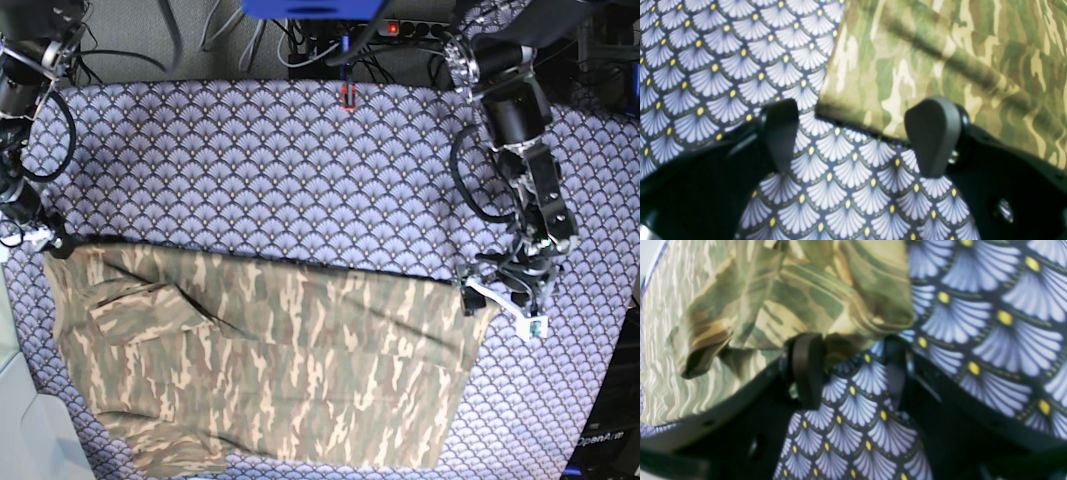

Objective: Fold the T-shirt properly

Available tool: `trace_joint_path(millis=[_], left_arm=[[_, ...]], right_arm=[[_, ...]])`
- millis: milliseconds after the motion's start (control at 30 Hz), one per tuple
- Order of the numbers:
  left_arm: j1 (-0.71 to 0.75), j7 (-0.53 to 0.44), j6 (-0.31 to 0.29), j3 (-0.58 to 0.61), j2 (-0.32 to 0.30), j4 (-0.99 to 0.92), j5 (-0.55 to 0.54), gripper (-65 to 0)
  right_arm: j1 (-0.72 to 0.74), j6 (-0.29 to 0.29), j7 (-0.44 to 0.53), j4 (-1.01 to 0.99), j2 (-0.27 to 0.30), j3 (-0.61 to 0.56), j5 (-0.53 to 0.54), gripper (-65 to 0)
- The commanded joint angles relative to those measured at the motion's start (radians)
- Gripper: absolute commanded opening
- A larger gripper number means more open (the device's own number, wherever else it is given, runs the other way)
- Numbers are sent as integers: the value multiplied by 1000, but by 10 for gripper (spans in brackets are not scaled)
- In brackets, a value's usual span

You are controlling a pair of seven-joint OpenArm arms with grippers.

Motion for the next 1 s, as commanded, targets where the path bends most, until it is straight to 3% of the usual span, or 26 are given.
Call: trace_joint_path(millis=[0, 133, 333, 400, 967], left_arm=[[-27, -26, -4, 0, -4, 15, -12, -137], [-27, -26, -4, 0, -2, 15, -12, -137], [-27, -27, -4, 1, -2, 13, -12, -137], [-28, -27, -4, 3, -1, 12, -12, -137], [-51, -27, 1, -2, 48, -1, -12, -137]], right_arm=[[17, 9, 15, 16, 24, 1, 17, -340], [17, 9, 43, 16, 21, -2, 17, -367], [19, 9, 62, 15, 19, -2, 17, -594], [26, 9, 61, 15, 19, -10, 17, -637], [17, 9, 59, 15, -2, -51, 17, -644]])
